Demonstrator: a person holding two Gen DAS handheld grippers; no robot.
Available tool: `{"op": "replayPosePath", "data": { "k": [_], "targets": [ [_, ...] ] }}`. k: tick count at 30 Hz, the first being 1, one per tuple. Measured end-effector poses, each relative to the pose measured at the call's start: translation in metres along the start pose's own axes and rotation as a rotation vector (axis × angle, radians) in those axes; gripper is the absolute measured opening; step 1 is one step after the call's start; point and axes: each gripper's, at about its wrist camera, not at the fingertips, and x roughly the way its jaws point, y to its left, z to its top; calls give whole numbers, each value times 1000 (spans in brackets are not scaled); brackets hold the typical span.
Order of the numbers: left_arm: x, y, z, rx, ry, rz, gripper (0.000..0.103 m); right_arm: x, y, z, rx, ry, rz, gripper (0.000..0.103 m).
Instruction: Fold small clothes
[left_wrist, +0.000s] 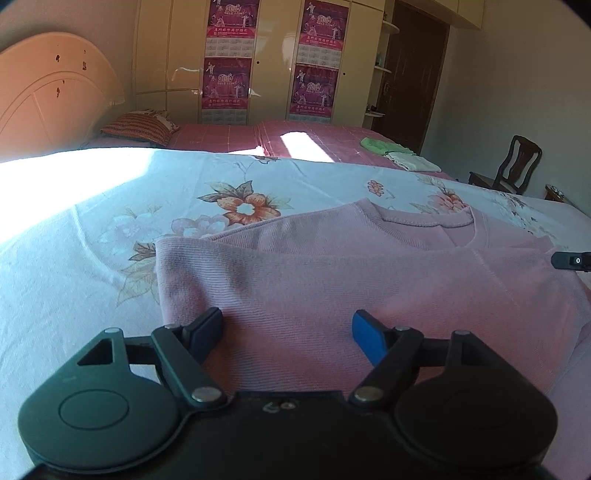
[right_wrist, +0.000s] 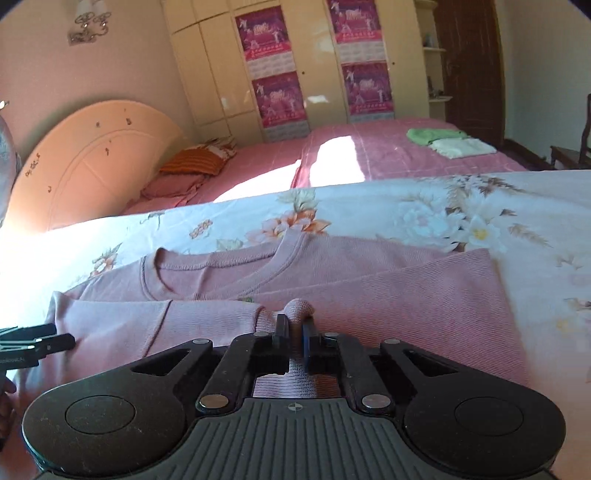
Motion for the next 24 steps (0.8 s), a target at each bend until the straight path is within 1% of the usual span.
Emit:
{"op": "replayPosePath", "data": {
  "k": [1, 2, 3, 4, 5, 6, 7, 8, 9, 10, 11, 12, 13, 14, 15, 16, 17, 18, 20, 21, 22, 23, 24],
  "targets": [
    [1, -1, 1, 5, 8, 4, 77, 2, 0, -3, -13, 15, -21, 5],
    [1, -3, 5, 11, 24, 17, 76, 9, 1, -7, -31, 54, -27, 6],
    [-1, -6, 8, 13, 22, 30, 75, 15, 3, -11, -49, 85, -34, 6],
    [-6, -10, 12, 18, -11, 28, 75, 15, 5, -12, -64, 82, -52, 6],
    [-9, -12, 16, 27, -40, 15, 78, 12, 7, -11, -66, 48, -71, 6],
    [-10, -15, 20, 41, -63, 5, 84, 5, 8, -9, -56, 10, -67, 8],
    [-5, -16, 23, 52, -58, 9, 87, 1, 10, -6, -48, -17, -70, 10],
    [3, -16, 25, 54, -30, 22, 87, -1, 12, -5, -50, -28, -67, 11],
    [18, -14, 25, 42, 45, 33, 88, 2, 14, -5, -59, -11, -56, 11],
    [28, -11, 23, 33, 89, 38, 90, 10, 16, -6, -70, 30, -59, 11],
    [25, -14, 21, 50, 55, 53, 89, 21, 16, -9, -81, 94, -74, 11],
    [21, -17, 22, 46, 69, 71, 82, 27, 15, -13, -88, 118, -80, 11],
    [8, -21, 21, 34, 48, 66, 79, 22, 15, -13, -89, 102, -89, 11],
    [-4, -24, 18, 19, 17, 42, 79, 15, 16, -11, -91, 88, -92, 11],
    [-17, -28, 14, 3, -15, 20, 82, 4, 19, -12, -100, 46, -75, 11],
    [-28, -35, 9, 2, -41, -12, 84, -7, 24, -13, -112, 18, -53, 11],
    [-37, -45, 1, 21, -55, -24, 84, -15, 32, -16, -120, 21, -13, 11],
    [-42, -53, -5, 39, -58, -11, 84, -19, 41, -20, -136, 30, 36, 11],
    [-45, -66, -22, 68, -41, -5, 85, -20, 62, -34, -194, 52, 89, 11],
    [-45, -68, -31, 62, -18, 8, 85, -18, 67, -41, -211, 76, 98, 11],
    [-44, -64, -39, 45, 8, 18, 86, -14, 69, -49, -228, 106, 84, 11],
    [-47, -58, -45, 23, 1, 15, 87, -11, 66, -56, -237, 123, 59, 11],
    [-53, -50, -49, -4, -5, 18, 87, -13, 59, -60, -220, 115, 78, 10]
  ]
}}
